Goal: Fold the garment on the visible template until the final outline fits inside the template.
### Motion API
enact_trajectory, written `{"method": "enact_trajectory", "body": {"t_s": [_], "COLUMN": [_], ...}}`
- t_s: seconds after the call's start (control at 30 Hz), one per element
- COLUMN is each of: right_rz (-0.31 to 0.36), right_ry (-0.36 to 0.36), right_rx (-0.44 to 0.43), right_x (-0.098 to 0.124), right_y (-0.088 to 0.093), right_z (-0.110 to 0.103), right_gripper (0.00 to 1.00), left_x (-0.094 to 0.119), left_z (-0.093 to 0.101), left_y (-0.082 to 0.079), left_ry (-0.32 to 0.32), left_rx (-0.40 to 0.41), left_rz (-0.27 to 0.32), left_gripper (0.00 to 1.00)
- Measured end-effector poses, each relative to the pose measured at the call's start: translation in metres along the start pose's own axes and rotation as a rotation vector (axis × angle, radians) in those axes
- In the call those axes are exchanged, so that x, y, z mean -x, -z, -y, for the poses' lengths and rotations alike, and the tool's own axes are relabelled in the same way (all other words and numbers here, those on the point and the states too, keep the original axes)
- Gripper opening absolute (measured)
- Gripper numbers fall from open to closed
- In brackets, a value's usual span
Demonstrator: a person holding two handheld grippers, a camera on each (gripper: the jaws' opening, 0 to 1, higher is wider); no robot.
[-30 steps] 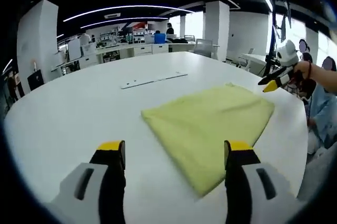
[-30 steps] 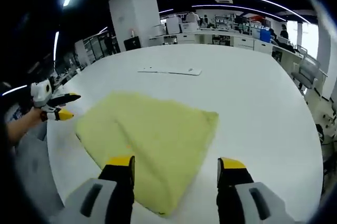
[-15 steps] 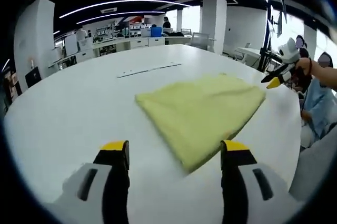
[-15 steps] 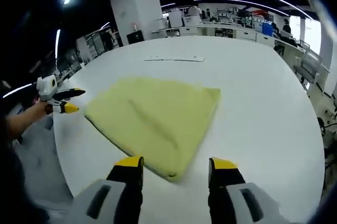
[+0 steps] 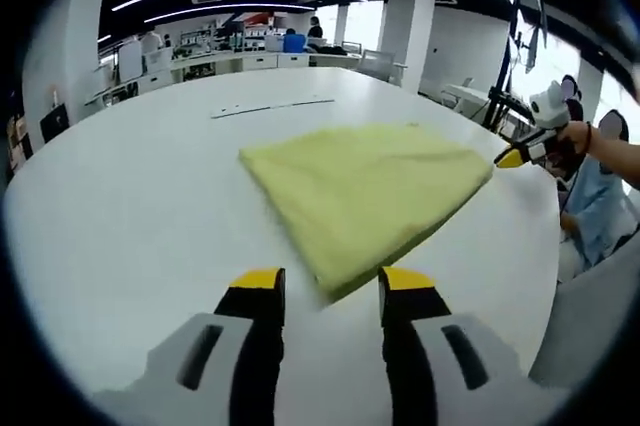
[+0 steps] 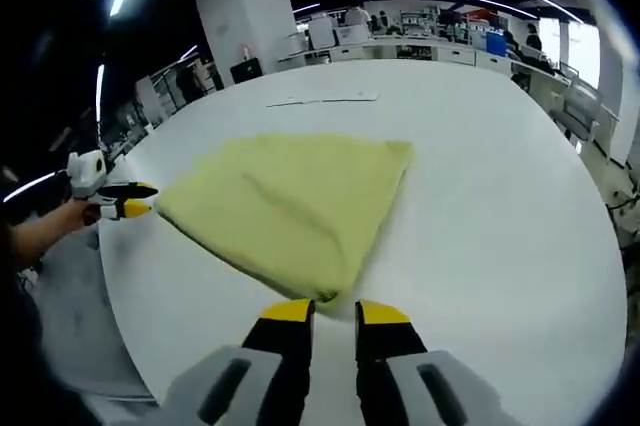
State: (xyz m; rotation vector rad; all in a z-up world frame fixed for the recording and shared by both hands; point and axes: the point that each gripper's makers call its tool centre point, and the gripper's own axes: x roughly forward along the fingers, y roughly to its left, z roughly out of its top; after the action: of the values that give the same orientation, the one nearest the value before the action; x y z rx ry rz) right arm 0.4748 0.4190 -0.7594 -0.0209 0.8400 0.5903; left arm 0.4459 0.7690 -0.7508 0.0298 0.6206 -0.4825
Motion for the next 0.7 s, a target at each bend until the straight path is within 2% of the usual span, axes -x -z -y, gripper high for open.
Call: {"method": "enact_trajectory", "body": {"t_s": [0.13,0.27,0.33,0.4,0.7], "right_rz": [0.012,0.014,0.014,0.019,0.009], "right_ry": [-0.015,-0.011,-0.015,-0.018,-0.02], "right_rx": [-0.028,-0.037,-0.043,-0.047,0.001], "right_x": [-0.005,-0.01,-0.012,-0.012,-0.011], "right_y": [0.003,0.006,0.006,0.006,0.004], "right_z": [-0.002,0.001,0.0,-0.001,-0.001], "right_gripper": [0.08,0.0,0.0,0.0,0.0], "left_x": [-0.002,-0.004,-0.005,-0.005,-0.003], "left_z": [0.003,0.004,0.007,0.007,0.002], "left_y": [0.002,0.002,0.003,0.003,0.005], "left_ry": [0.004,-0.004,-0.005,-0.004,-0.019], "left_rx": [-0.018,-0.015,-0.031,-0.029,-0.03], "left_rz": [-0.007,0.0,-0.009,-0.007,-0.025], "left_gripper": [0.31,0.24,0.2,0.2,0.1]}}
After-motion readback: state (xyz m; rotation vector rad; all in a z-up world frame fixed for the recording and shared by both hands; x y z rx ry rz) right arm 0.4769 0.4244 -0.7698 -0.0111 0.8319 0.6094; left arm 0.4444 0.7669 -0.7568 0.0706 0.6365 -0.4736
